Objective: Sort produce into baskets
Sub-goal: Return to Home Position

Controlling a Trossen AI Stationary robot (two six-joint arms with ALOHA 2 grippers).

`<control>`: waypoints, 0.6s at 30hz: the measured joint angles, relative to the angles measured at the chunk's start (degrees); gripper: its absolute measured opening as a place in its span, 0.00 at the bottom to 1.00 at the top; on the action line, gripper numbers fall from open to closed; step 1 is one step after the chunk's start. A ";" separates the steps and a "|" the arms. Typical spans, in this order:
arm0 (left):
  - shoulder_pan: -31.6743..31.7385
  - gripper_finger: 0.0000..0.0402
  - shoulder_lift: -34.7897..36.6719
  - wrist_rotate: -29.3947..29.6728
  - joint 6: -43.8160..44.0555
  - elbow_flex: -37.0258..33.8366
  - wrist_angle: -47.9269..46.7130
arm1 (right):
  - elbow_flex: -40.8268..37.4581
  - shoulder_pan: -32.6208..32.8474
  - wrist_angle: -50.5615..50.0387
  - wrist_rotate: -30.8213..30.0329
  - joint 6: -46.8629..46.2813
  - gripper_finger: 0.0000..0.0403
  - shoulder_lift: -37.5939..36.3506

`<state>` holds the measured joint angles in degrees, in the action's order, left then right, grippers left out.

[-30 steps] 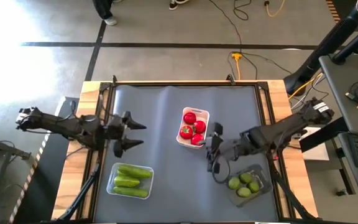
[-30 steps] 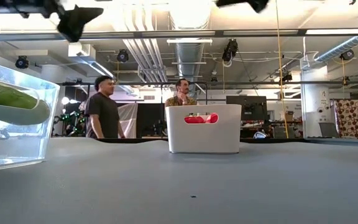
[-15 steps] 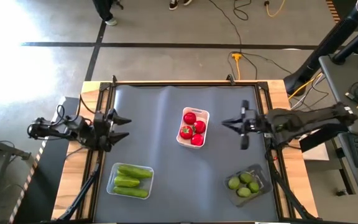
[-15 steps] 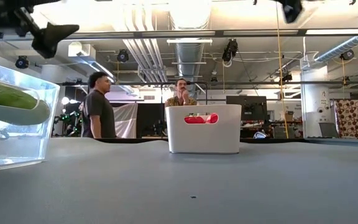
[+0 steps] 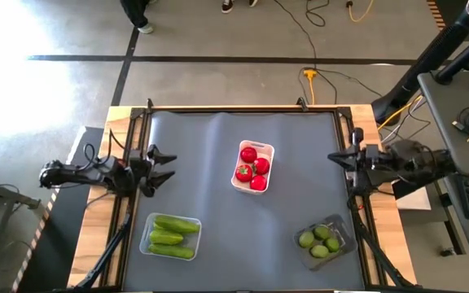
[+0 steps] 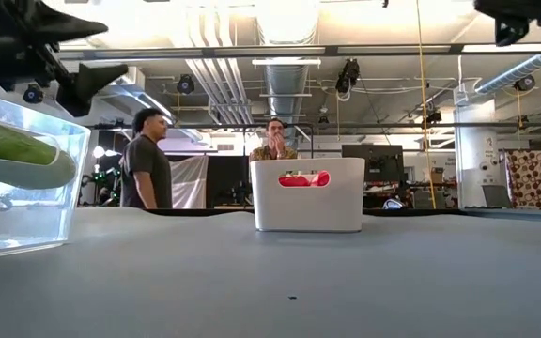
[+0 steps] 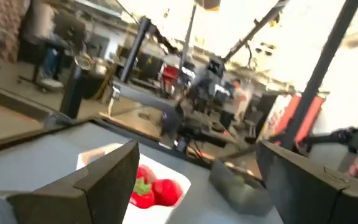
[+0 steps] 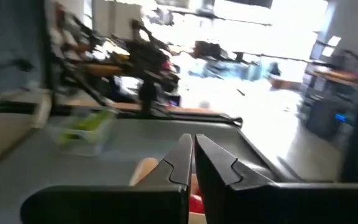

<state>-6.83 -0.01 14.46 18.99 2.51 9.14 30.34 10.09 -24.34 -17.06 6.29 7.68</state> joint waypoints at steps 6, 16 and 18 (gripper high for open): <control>2.53 0.76 -0.31 -0.06 -1.51 -1.43 1.96 | -7.78 0.02 9.06 9.69 1.23 0.03 -7.43; 2.58 0.76 -0.47 5.86 -9.08 -1.48 3.77 | -24.41 -0.02 39.13 16.13 0.65 0.03 -3.08; 2.55 0.76 -0.79 5.76 -8.08 -1.61 3.50 | -28.73 0.00 44.90 16.28 0.21 0.03 -3.34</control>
<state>-4.27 -0.81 20.22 10.92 0.91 12.65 1.61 10.09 20.56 -0.78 6.50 4.34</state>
